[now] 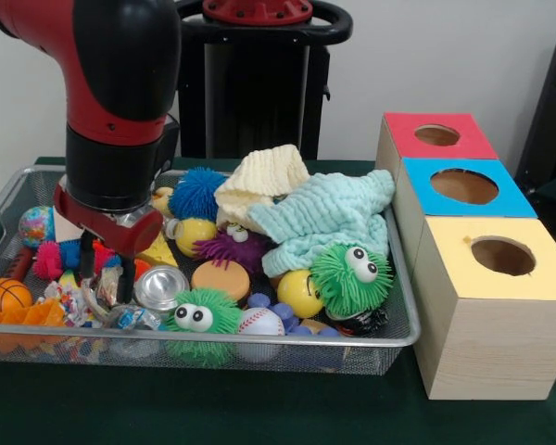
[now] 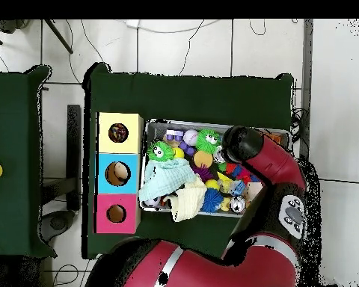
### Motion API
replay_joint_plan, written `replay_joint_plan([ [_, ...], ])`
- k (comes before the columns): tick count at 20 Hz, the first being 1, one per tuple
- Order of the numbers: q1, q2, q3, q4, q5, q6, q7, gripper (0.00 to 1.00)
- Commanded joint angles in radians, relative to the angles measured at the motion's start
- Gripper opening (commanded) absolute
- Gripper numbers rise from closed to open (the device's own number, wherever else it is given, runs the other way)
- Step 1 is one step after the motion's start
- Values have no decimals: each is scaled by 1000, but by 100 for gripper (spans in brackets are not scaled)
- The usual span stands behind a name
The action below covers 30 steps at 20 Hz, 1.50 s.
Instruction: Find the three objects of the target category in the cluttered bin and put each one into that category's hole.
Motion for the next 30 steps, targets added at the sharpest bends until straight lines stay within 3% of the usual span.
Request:
replay_joint_plan([
  [1, -48, 3, 98, 91, 21, -68, 214, 100],
  [12, -92, 51, 122, 30, 10, -69, 183, 100],
  [19, -130, 74, 204, 79, 8, -190, 176, 100],
  [30, -173, 167, 298, 16, -7, -279, 160, 100],
])
